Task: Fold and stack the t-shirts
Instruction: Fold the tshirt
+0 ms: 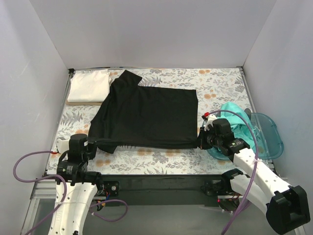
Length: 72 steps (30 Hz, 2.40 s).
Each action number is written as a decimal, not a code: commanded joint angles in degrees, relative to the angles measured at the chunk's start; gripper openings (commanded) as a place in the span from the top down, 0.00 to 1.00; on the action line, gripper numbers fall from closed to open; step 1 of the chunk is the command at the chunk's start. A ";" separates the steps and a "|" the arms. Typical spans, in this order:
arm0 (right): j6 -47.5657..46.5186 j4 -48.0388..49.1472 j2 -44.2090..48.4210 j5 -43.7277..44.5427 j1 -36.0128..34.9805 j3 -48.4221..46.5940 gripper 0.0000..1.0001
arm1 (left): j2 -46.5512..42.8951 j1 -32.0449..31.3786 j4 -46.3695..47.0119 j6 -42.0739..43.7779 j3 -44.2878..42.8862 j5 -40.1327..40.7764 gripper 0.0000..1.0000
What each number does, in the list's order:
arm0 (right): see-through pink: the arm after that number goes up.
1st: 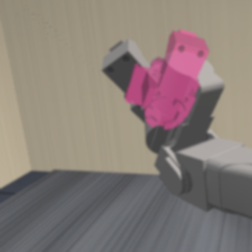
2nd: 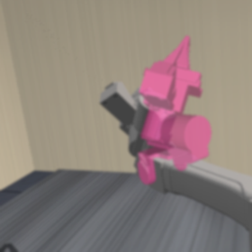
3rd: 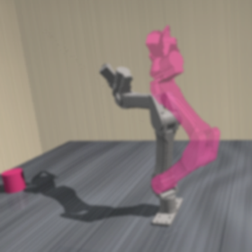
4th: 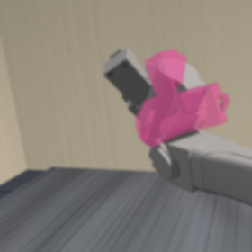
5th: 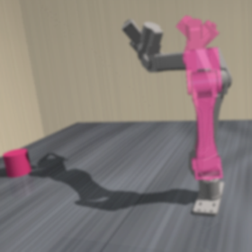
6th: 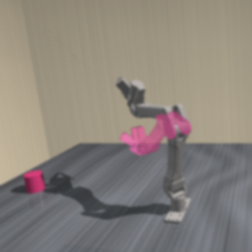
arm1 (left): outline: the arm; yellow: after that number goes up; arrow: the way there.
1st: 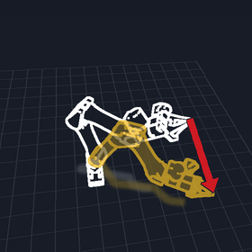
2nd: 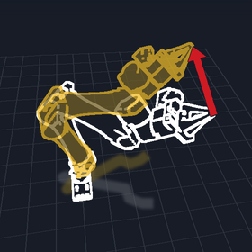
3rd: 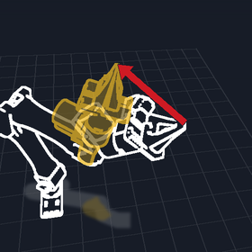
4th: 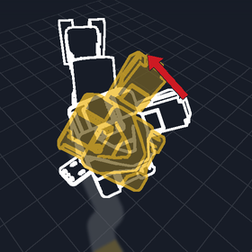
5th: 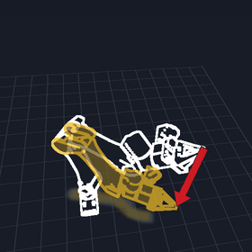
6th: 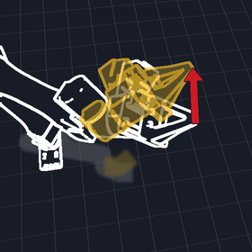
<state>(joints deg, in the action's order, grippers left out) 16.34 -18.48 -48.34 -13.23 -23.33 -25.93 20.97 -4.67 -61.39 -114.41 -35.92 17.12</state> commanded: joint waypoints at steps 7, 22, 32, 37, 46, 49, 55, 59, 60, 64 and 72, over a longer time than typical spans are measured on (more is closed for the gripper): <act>-2.10 0.37 -6.06 5.24 -0.13 -8.51 0.99 | 10.30 0.01 14.97 -2.66 1.56 0.02 1.00; -3.15 1.96 -17.31 8.49 0.04 -16.69 0.99 | 28.85 0.01 34.22 4.45 -1.07 -0.07 1.00; -3.07 2.48 -24.61 8.58 1.80 -21.00 0.99 | 43.36 0.01 39.76 6.48 -6.70 0.19 1.00; -2.28 5.20 -28.47 8.49 3.03 -22.58 0.99 | 47.66 0.01 41.34 6.39 -8.20 1.68 1.00; -1.31 6.61 -34.19 8.22 3.91 -25.04 0.98 | 53.47 0.01 44.67 6.83 -10.22 4.67 1.00; -0.87 6.79 -35.77 9.01 4.08 -26.01 0.94 | 56.28 0.01 45.74 8.32 -11.18 3.97 1.00; -0.87 7.76 -39.73 9.37 4.52 -29.61 0.73 | 61.20 0.01 50.56 8.14 -13.55 3.89 0.98; -1.22 9.86 -40.52 6.04 4.61 -31.19 0.48 | 64.45 0.01 52.86 10.86 -16.80 1.78 0.71; -1.22 10.56 -40.17 2.46 4.52 -31.28 0.38 | 65.33 0.01 52.77 11.92 -17.86 1.25 0.60; -1.31 12.42 -38.24 -1.53 4.52 -29.45 0.02 | 67.62 0.01 48.92 14.91 -21.47 -1.48 0.11; -1.31 15.49 -28.57 -6.80 2.42 -21.97 0.02 | 57.09 -0.17 47.15 14.92 -13.49 -6.13 0.09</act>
<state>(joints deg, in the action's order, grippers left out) 15.05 -6.63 -80.53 -15.86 -19.18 -50.41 85.14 -4.67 -12.43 -100.84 -52.84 13.72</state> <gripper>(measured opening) 0.983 0.907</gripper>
